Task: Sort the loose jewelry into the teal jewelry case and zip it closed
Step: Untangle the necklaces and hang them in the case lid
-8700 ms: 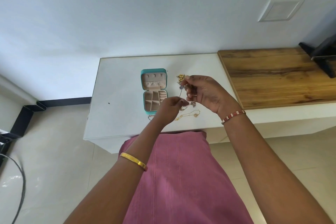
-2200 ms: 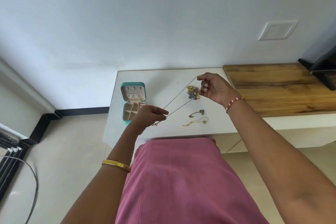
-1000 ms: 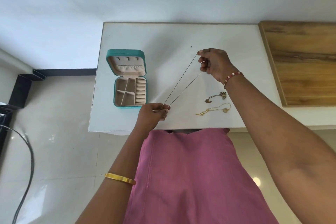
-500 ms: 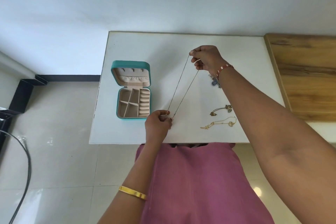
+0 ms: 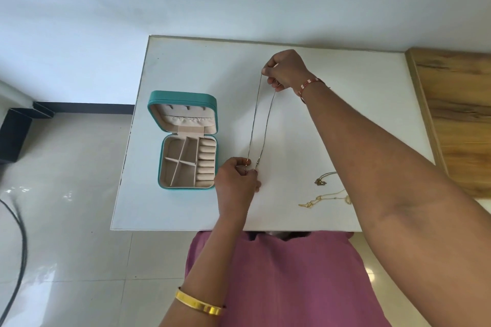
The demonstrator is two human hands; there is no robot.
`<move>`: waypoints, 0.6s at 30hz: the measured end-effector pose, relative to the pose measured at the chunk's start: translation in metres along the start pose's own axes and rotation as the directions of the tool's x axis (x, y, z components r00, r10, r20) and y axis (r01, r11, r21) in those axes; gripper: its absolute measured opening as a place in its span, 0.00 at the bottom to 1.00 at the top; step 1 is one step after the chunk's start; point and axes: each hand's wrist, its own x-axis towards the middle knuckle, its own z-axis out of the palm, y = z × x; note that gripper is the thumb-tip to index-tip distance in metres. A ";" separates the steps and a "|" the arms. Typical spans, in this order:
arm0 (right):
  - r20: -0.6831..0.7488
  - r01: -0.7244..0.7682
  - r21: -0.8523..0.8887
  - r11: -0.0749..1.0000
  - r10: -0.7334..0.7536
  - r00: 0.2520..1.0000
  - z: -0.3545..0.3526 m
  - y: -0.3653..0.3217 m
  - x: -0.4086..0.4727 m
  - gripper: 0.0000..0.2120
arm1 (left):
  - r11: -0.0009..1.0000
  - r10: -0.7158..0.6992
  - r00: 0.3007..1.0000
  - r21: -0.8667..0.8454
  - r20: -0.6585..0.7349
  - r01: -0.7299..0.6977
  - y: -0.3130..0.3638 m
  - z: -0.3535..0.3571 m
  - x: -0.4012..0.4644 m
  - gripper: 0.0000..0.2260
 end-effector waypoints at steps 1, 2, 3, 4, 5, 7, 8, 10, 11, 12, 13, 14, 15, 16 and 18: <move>-0.017 0.007 -0.012 1.000 -0.007 1.000 0.000 0.001 0.004 0.11 | 1.000 0.000 1.000 -0.008 -0.006 0.000 0.002 0.002 0.002 0.07; -0.036 0.014 -0.025 1.000 -0.015 0.999 0.000 0.003 0.007 0.10 | 1.000 -0.002 1.000 -0.015 -0.011 0.002 0.003 0.004 0.003 0.07; -0.053 0.021 -0.039 0.999 -0.023 0.998 0.000 0.004 0.011 0.08 | 1.000 -0.002 1.000 -0.020 -0.017 0.002 0.005 0.006 0.004 0.07; -0.065 0.029 -0.054 0.998 -0.032 0.997 0.001 0.006 0.013 0.06 | 1.000 -0.004 1.000 -0.022 -0.024 0.003 0.005 0.007 0.005 0.08; -0.072 0.033 -0.069 0.997 -0.038 0.997 0.001 0.008 0.016 0.03 | 1.000 -0.004 1.000 -0.020 -0.030 0.003 0.005 0.008 0.006 0.08; -0.084 0.045 -0.113 0.993 -0.055 0.995 0.002 0.012 0.020 0.02 | 1.000 0.000 0.999 -0.008 -0.036 0.000 0.005 0.010 0.006 0.08; -0.089 0.048 -0.136 0.990 -0.061 0.994 0.002 0.014 0.022 0.04 | 1.000 0.005 0.999 0.007 -0.039 -0.005 0.005 0.010 0.006 0.09; -0.099 0.060 -0.161 0.985 -0.077 0.992 0.003 0.016 0.024 0.06 | 0.998 0.024 0.999 0.052 -0.049 -0.021 0.004 0.010 0.006 0.10; -0.104 0.069 -0.167 0.984 -0.087 0.991 0.003 0.017 0.025 0.06 | 0.997 0.028 0.998 0.068 -0.054 -0.025 0.004 0.010 0.006 0.11; -0.108 0.075 -0.172 0.982 -0.095 0.990 0.003 0.017 0.027 0.06 | 0.997 0.024 0.998 0.073 -0.056 -0.020 0.005 0.009 0.005 0.12; -0.111 0.079 -0.181 0.980 -0.100 0.989 0.002 0.017 0.027 0.06 | 0.997 0.012 0.998 0.070 -0.055 -0.008 0.005 0.008 0.004 0.13; -0.114 0.081 -0.191 0.978 -0.104 0.988 0.002 0.017 0.028 0.06 | 0.998 -0.004 0.999 0.067 -0.048 0.007 0.006 0.007 0.004 0.13; -0.117 0.084 -0.197 0.977 -0.108 0.987 0.001 0.016 0.028 0.06 | 0.997 -0.016 0.999 0.076 -0.037 0.019 0.006 0.005 0.003 0.13; -0.124 0.089 -0.192 0.977 -0.114 0.986 0.001 0.016 0.028 0.07 | 0.995 -0.019 1.000 0.098 -0.025 0.021 0.007 0.004 0.002 0.13; -0.155 0.105 -0.166 0.981 -0.131 0.979 0.000 0.016 0.024 0.08 | 0.991 -0.015 1.000 0.130 -0.012 0.017 0.006 0.002 0.000 0.12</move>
